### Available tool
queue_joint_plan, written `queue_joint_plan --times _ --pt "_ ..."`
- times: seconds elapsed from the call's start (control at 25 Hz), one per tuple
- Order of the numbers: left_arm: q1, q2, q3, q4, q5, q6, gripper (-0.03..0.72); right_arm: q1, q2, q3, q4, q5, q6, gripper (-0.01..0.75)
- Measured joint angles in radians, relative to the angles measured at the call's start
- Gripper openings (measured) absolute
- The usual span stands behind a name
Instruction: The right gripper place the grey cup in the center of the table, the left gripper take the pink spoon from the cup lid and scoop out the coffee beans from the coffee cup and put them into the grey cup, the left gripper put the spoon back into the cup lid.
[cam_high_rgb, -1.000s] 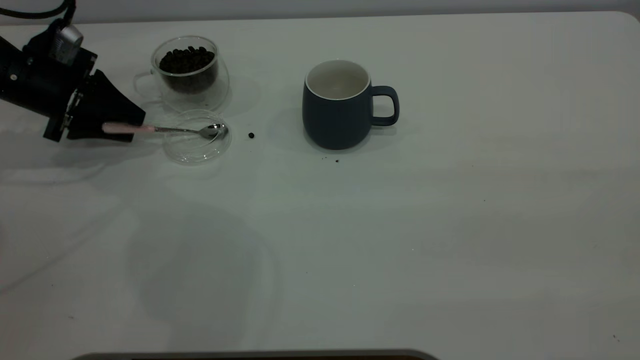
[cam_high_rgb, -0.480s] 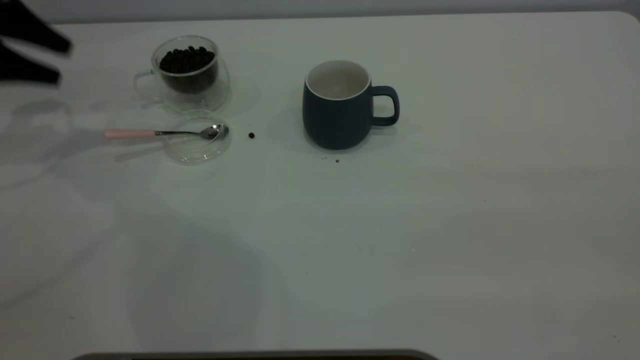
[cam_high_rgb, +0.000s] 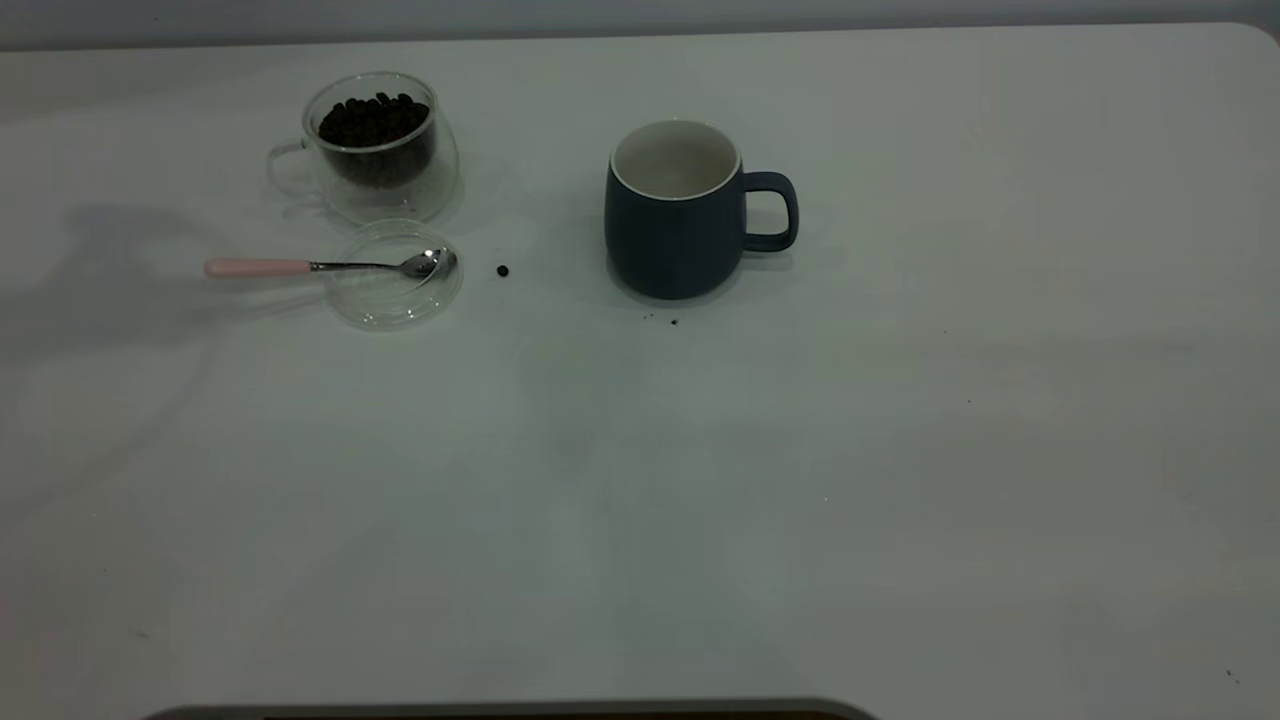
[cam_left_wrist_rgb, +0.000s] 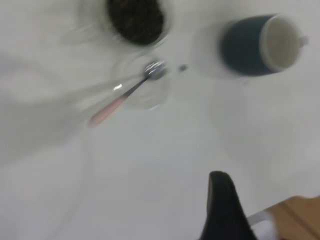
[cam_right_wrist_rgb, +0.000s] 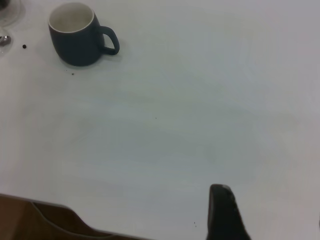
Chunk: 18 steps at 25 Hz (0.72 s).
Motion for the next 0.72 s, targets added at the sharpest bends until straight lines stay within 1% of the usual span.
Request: queue_joint_plan --times 0.04,0.16,0.24,0.36,0.48,0.72 --pt "-0.042 -0.039 0.001 0.076 0.000 -0.066 0.515 0.000 0.000 0.000 0.000 0.000 0.000 0.483" --pt "-0.159 -0.168 0.003 0.236 0.000 -0.186 0.515 0.000 0.000 0.000 0.001 0.000 0.000 0.483" --pt "-0.233 -0.240 0.008 0.282 0.000 -0.225 0.515 0.000 0.000 0.000 0.002 0.000 0.000 0.483" --pt "-0.305 -0.349 0.063 0.296 0.000 -0.251 0.515 0.000 0.000 0.000 0.002 0.000 0.000 0.483" --pt "-0.322 -0.463 0.191 0.311 0.000 -0.267 0.515 0.000 0.000 0.000 0.002 0.000 0.000 0.483" --pt "-0.322 -0.725 0.561 0.381 0.000 -0.270 0.515 0.000 0.000 0.000 0.002 0.000 0.000 0.483"
